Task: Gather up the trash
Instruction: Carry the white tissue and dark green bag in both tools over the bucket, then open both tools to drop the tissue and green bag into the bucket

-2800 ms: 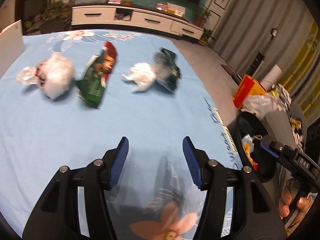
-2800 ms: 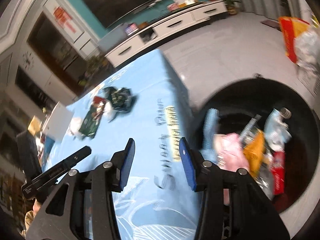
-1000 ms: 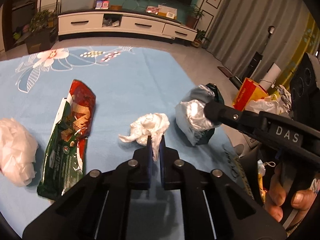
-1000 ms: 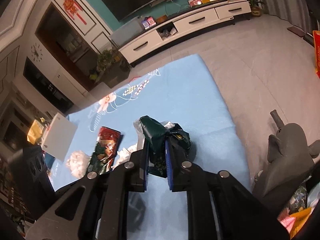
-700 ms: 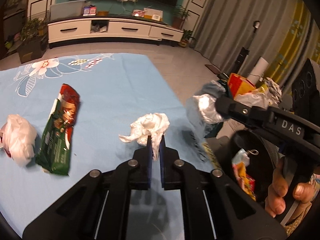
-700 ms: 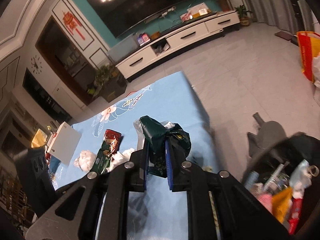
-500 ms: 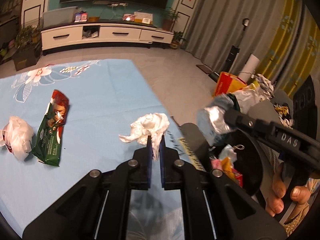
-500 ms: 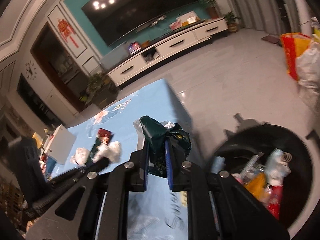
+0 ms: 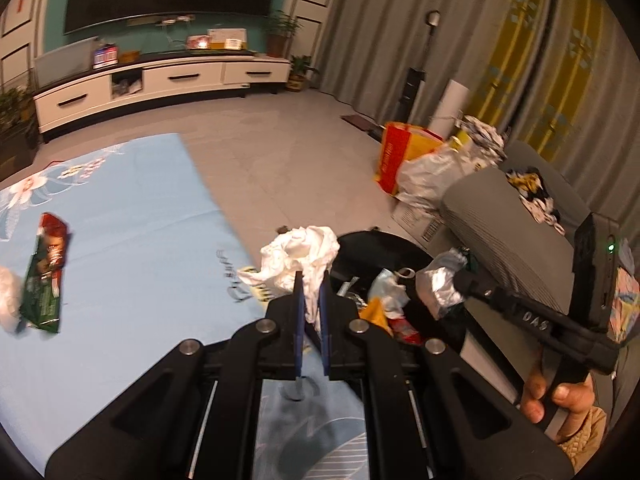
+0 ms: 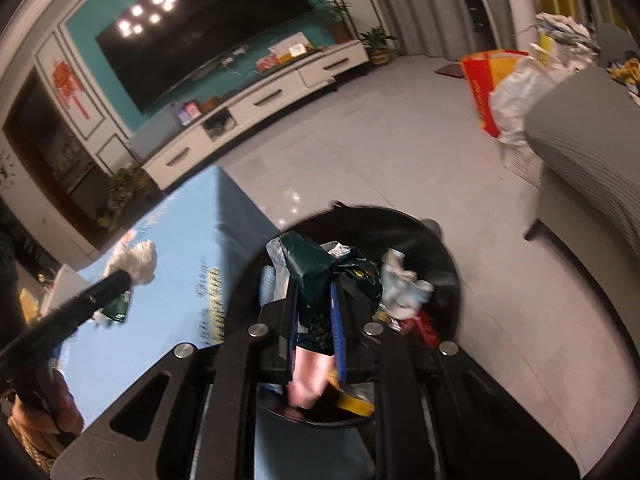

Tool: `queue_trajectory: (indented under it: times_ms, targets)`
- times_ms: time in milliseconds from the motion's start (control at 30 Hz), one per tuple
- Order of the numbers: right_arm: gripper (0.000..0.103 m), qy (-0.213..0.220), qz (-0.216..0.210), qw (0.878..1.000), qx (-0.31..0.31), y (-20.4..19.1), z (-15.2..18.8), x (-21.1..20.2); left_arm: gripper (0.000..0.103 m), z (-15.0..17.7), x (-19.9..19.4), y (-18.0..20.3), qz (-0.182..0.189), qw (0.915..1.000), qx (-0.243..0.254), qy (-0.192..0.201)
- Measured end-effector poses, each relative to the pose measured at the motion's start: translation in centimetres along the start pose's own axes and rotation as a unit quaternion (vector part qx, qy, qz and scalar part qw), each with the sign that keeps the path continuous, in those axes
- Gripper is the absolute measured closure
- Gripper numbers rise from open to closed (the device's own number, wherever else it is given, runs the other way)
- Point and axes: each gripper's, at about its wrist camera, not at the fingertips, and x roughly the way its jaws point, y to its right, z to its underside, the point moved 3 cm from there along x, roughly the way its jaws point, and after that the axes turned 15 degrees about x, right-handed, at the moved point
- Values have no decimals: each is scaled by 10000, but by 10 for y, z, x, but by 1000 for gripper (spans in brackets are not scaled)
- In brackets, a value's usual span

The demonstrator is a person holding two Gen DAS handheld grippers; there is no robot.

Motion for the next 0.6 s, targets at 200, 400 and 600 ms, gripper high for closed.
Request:
queue_trajectory:
  times_ms: [200,400,600]
  targets:
    - [87,-82,376,9993,41,31,8,5,95,0,38,33,279,9982,371,-370]
    - [84,-177,477,9985,177,50,7,16,95,9,78,53,430,9945,583,-759]
    - [81,-286,513,9978,314,60,7,23,91,16,99,54,410,9926,575,-985]
